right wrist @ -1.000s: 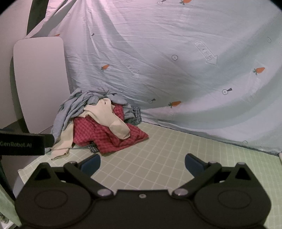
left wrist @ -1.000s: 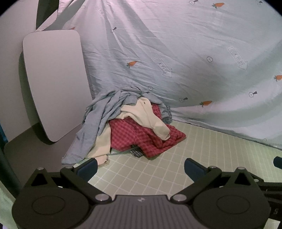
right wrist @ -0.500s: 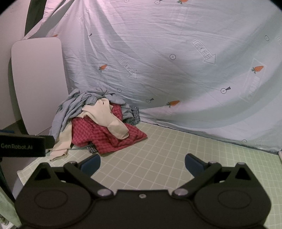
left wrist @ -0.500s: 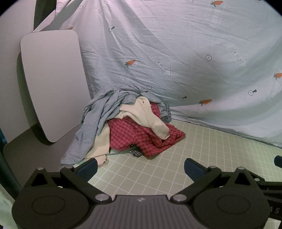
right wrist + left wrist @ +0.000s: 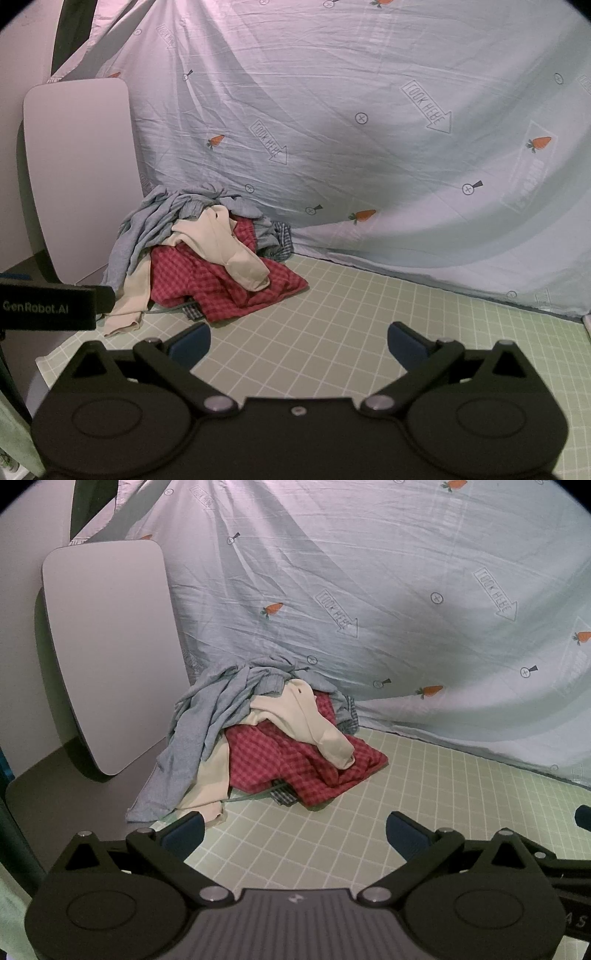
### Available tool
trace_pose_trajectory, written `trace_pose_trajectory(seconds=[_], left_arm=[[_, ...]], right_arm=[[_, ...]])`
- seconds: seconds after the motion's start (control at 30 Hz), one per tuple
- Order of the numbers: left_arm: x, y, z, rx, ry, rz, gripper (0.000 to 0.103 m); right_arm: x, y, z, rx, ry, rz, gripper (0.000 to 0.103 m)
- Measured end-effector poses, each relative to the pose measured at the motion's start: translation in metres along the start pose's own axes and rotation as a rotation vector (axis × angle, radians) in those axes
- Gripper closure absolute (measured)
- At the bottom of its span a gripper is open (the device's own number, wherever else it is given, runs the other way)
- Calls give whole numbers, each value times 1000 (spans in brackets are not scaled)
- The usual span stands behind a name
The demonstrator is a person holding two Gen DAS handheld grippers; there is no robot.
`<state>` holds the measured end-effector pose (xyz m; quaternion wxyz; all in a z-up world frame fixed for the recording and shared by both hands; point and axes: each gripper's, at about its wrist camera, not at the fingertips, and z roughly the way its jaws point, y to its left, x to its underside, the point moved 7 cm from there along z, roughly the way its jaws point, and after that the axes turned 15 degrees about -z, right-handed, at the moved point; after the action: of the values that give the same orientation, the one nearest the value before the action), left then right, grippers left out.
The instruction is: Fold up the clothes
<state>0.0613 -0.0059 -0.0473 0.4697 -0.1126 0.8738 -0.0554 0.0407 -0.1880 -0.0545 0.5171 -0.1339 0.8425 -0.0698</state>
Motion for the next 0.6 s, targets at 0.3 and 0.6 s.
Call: trace_pose_trajectory(seconds=[0.3,0.6], left_arm=[[-1,-2,-2,-1,0,5,0],[-3,-4,2,-3,10,0,0]], right_arm=[[1,-2,0,1,1,7,0],[2,-1,2,-1,7,7,0]])
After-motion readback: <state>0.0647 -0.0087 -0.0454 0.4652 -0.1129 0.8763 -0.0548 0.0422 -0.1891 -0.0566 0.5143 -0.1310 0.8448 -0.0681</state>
